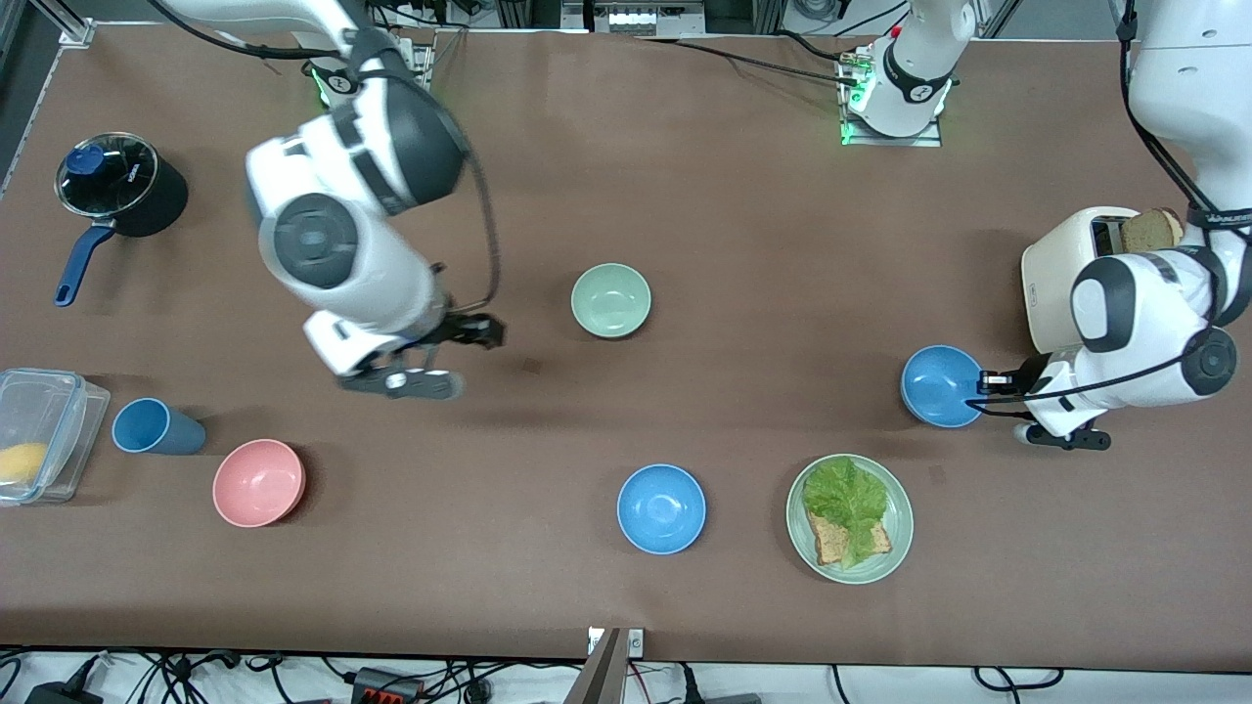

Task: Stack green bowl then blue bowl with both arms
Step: 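Release the green bowl and withdraw the right gripper to its side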

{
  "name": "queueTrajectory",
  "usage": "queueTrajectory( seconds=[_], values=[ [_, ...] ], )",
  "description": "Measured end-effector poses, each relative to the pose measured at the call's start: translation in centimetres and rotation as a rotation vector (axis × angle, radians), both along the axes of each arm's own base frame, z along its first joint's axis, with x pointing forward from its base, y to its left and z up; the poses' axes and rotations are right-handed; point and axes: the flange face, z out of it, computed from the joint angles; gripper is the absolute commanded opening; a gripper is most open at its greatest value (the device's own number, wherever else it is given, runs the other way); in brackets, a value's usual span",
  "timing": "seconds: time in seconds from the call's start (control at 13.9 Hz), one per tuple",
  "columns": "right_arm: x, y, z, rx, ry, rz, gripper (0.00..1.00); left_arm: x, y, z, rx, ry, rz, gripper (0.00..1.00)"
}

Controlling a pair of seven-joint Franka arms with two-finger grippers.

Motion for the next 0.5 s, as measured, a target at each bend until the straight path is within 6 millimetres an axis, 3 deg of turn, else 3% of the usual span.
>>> queueTrajectory(
  seconds=[0.29,0.5],
  values=[
    [1.8,-7.6,4.4,0.014,-0.062,-0.073,1.00,1.0,-2.8,4.1,-0.068,0.055,-0.006,0.01],
    [2.6,-15.2,7.0,0.013,-0.094,-0.063,1.00,1.8,-8.0,7.7,-0.102,0.091,0.050,0.01]
  ],
)
